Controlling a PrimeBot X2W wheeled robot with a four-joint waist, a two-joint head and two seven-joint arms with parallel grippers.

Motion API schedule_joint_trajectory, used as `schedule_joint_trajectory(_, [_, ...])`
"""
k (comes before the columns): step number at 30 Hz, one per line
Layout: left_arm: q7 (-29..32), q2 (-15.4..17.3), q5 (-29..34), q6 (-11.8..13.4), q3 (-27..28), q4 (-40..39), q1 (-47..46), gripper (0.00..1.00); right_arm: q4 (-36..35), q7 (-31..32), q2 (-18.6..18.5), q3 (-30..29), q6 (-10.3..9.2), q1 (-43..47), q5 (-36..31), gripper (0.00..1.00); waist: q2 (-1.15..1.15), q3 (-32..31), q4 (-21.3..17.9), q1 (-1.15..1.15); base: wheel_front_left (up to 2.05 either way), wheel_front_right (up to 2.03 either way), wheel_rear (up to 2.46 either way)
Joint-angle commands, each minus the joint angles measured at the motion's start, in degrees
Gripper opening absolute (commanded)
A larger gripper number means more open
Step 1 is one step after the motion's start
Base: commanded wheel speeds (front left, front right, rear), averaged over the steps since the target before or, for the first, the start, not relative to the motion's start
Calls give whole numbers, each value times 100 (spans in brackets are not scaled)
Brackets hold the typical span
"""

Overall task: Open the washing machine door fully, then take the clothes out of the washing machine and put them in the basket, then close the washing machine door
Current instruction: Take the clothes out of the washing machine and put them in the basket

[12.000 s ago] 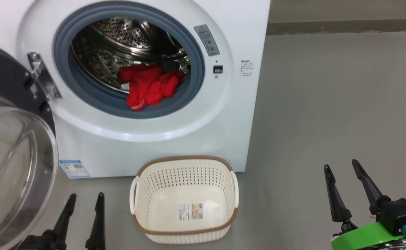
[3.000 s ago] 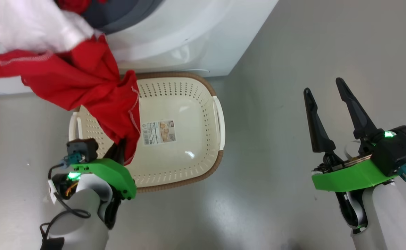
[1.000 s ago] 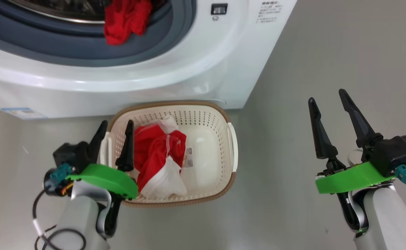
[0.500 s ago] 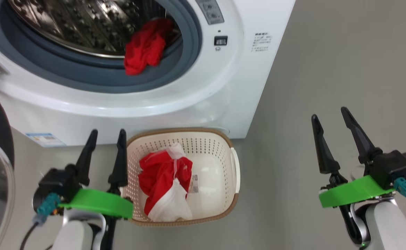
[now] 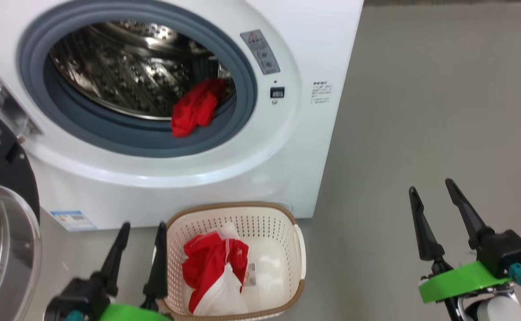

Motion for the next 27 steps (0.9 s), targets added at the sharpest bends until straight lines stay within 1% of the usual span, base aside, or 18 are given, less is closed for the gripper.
schedule_joint_trajectory(1, [-51,67,47,61,217,-226,50,100,-198,-37,-20,92,26,21,6,100,0,-266,-62,0,0,0,0])
schedule_joint_trajectory(7, [-51,67,44,275,213,-534,455,100,-363,-37,-20,36,26,354,-55,100,0,-493,-92,0,0,0,0])
schedule_joint_trajectory(12, [-51,67,35,319,249,-599,582,100,-447,-37,-20,43,26,466,-68,100,0,-536,-114,0,0,0,0])
schedule_joint_trajectory(18, [-51,67,42,441,199,-701,709,100,-498,-37,-20,127,26,559,-74,100,0,-578,-127,0,0,0,0])
schedule_joint_trajectory(27, [-51,67,102,497,130,-707,771,100,-516,-37,-20,175,26,625,-52,100,0,-592,-110,0,0,0,0])
